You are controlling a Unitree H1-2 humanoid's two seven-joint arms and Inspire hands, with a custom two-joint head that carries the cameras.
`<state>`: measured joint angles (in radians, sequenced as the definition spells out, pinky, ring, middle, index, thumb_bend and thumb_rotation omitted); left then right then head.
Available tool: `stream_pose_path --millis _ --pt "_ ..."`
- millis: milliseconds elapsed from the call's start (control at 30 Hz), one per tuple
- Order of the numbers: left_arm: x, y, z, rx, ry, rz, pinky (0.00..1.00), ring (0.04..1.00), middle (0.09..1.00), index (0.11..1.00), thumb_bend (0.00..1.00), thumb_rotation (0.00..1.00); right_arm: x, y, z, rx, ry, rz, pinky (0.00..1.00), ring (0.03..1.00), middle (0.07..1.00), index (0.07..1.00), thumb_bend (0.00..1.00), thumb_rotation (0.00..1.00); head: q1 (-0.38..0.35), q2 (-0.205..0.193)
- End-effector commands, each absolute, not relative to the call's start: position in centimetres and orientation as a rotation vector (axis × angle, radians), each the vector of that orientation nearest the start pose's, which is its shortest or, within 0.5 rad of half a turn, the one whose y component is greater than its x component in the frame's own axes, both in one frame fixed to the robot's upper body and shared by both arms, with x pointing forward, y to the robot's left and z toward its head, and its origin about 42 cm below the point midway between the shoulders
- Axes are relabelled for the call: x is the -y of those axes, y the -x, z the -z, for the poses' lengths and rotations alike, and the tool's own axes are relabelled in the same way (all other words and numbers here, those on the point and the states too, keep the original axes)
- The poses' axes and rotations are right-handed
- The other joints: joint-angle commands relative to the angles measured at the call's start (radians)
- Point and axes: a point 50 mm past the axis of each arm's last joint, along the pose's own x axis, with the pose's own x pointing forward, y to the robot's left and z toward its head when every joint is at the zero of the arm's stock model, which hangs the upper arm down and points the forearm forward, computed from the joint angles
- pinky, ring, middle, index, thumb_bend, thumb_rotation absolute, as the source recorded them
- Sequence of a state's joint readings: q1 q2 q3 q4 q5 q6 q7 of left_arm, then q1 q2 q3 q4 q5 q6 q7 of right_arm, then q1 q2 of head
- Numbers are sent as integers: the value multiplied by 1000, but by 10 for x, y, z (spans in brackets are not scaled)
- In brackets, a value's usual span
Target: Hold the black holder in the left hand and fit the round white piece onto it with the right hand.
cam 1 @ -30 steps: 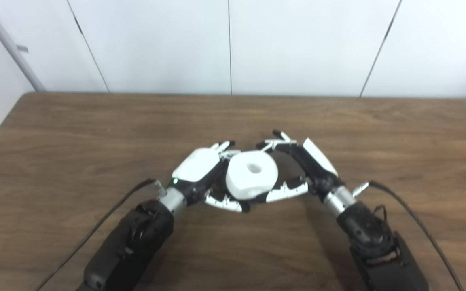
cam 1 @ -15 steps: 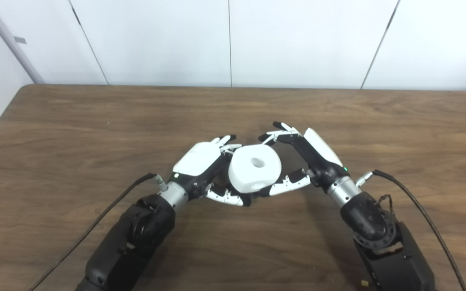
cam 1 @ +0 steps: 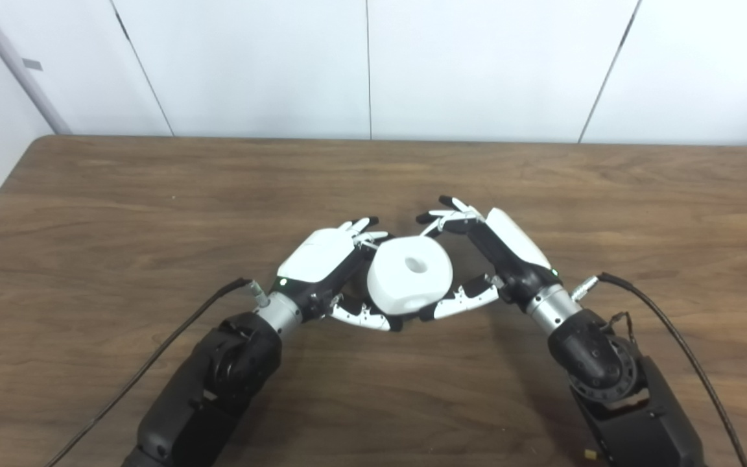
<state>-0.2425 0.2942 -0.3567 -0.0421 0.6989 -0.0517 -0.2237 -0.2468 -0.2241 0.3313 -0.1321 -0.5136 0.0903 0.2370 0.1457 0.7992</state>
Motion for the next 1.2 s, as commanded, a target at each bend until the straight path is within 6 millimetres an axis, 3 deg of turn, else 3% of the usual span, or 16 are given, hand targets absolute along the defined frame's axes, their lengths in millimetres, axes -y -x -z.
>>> stream_pose_path --millis 0,300,700,833,1167 --pt "-175 -337 -170 357 -1042 525 1000 1000 886 482 525 56 161 -336 -192 289 824 -494 1000 999 895 667 890 416 1 0" --pt "-172 -336 -167 356 -1043 536 1000 1000 880 482 525 56 159 -332 -205 267 886 -529 965 1000 958 801 907 500 -6 -13" --pt "-170 -335 -165 356 -1037 542 1000 1000 879 482 525 56 170 -337 -224 239 905 -527 949 1000 976 832 909 462 -24 -10" --pt "-172 -336 -163 356 -1033 542 1000 1000 876 482 525 56 175 -338 -228 218 900 -534 987 1000 989 847 926 455 -27 -11" --pt "-185 -339 -163 354 -1035 528 1000 1000 875 482 525 55 203 -334 -224 133 896 -505 1000 1000 1000 998 949 380 -46 -29"
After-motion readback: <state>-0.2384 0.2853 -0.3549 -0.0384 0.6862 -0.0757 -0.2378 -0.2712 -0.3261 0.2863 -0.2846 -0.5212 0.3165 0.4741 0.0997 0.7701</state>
